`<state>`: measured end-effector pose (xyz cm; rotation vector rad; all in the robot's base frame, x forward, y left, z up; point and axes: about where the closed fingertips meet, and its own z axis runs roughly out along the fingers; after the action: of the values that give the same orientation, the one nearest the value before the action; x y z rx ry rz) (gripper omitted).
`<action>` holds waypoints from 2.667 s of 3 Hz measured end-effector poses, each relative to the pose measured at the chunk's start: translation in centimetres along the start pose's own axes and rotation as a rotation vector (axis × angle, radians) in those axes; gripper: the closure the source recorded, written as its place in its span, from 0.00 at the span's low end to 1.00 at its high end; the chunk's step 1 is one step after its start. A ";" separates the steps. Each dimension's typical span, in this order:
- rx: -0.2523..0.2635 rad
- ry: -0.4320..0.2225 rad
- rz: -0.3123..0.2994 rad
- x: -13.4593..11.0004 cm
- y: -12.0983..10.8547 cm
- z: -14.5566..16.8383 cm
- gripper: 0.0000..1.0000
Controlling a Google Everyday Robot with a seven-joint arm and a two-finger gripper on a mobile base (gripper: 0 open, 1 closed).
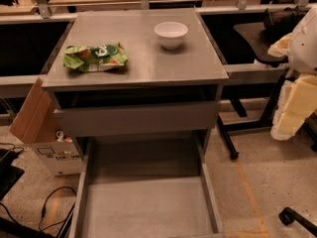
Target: Place green rice chip bag into middle drawer
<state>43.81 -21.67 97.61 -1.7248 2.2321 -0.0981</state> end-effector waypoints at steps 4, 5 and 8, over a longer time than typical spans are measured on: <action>0.046 -0.506 -0.048 -11.0 -11.2 6.9 0.00; 0.082 -0.660 -0.055 -16.8 -15.7 9.0 0.00; 0.020 -0.696 -0.056 -22.6 -18.2 14.6 0.00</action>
Offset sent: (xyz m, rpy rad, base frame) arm 0.0944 0.0502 -0.0247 0.3828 -0.1277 0.0996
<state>70.02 -2.99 92.91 -1.5000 1.6597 0.4044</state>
